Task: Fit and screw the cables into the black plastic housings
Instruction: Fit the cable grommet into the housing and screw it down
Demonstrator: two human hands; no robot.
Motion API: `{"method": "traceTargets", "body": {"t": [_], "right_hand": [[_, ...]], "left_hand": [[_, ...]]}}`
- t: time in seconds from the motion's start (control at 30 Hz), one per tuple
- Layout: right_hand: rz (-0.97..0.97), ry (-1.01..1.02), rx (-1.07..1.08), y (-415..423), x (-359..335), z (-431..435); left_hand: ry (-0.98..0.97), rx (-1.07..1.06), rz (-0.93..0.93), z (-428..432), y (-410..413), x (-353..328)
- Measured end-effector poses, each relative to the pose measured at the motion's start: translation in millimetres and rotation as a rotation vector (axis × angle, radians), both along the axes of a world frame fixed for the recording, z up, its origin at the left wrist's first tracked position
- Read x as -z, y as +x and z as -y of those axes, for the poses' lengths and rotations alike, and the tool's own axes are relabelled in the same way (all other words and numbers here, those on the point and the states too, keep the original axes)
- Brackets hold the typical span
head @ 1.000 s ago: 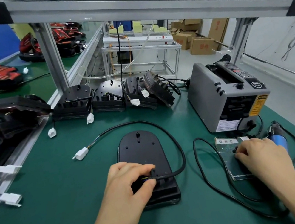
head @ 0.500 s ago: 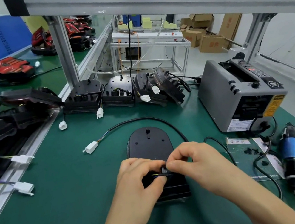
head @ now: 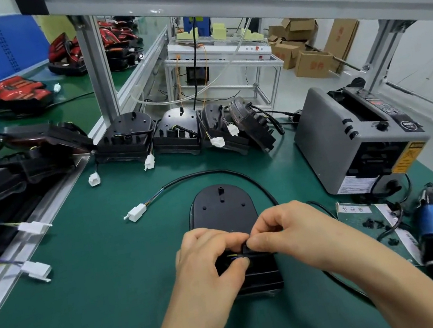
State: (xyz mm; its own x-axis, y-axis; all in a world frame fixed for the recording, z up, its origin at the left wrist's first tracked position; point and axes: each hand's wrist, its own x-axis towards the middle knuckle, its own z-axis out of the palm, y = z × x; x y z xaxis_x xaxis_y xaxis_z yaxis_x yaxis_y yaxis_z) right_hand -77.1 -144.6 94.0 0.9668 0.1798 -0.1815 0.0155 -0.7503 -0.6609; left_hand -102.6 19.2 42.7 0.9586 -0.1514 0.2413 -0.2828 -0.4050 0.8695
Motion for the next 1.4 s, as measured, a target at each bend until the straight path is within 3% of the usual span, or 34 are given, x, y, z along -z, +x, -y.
{"method": "traceTargets", "body": {"t": [0.57,0.77,1.13,1.4], "right_hand": [[0.060,-0.005,0.011,-3.1,7.1,-3.6],[-0.055,0.038,-0.001,-3.9,5.4,6.1],[-0.280,-0.081,-0.188,24.7,-8.4,8.3],[-0.299,-0.114,-0.335,28.9,-13.2,9.2]], "left_hand": [[-0.107,-0.022,-0.015,-5.0,-5.1,9.1],[0.104,0.055,0.111,-22.0,-1.4,8.5],[0.178,0.112,0.200,-23.2,-1.2,5.9],[0.234,0.091,0.248,-22.7,-5.8,5.4]]}}
